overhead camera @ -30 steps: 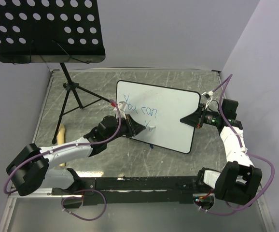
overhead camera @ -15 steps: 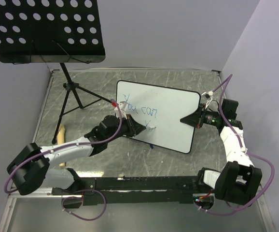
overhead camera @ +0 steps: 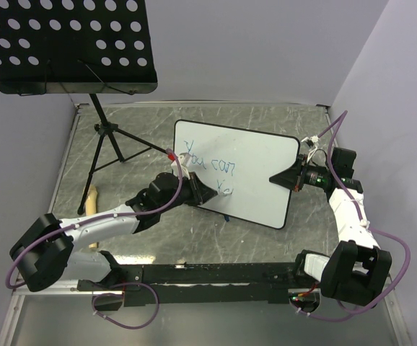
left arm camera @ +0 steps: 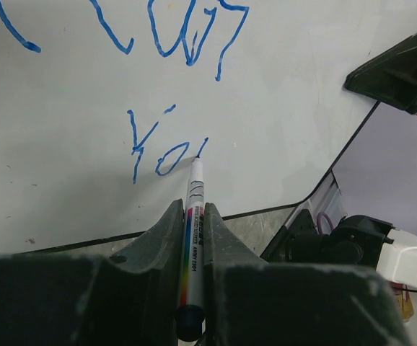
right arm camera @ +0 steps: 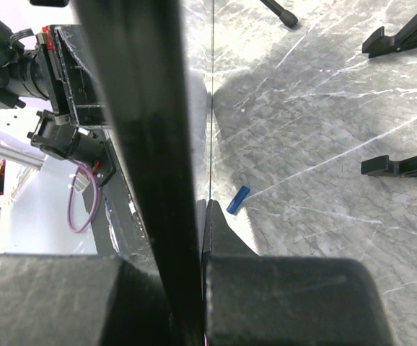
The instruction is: Write a sentence on the whiteboard
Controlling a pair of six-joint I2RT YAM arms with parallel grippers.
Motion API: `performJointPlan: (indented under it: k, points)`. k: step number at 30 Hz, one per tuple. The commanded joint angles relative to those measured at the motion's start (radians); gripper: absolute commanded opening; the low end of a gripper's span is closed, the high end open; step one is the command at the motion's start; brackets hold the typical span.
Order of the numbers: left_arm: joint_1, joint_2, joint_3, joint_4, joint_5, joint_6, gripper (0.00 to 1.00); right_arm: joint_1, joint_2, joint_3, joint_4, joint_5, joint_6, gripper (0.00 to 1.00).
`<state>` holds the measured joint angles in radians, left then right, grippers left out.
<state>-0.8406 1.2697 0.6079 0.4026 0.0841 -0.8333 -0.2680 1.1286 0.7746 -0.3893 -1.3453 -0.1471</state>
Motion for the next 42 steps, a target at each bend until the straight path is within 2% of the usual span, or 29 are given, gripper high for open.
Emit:
performJointPlan:
  k: [1,19,42]
  points:
    - [-0.002,-0.001,-0.010,-0.021,0.005,-0.001,0.01,0.004,-0.024,0.071,0.050,-0.233,0.011,0.00]
    - [-0.003,0.046,0.046,0.018,0.062,-0.009,0.01,0.004,-0.023,0.072,0.050,-0.235,0.009,0.00]
    - [0.005,0.092,0.136,0.035,0.036,0.007,0.01,0.004,-0.020,0.077,0.032,-0.235,-0.005,0.00]
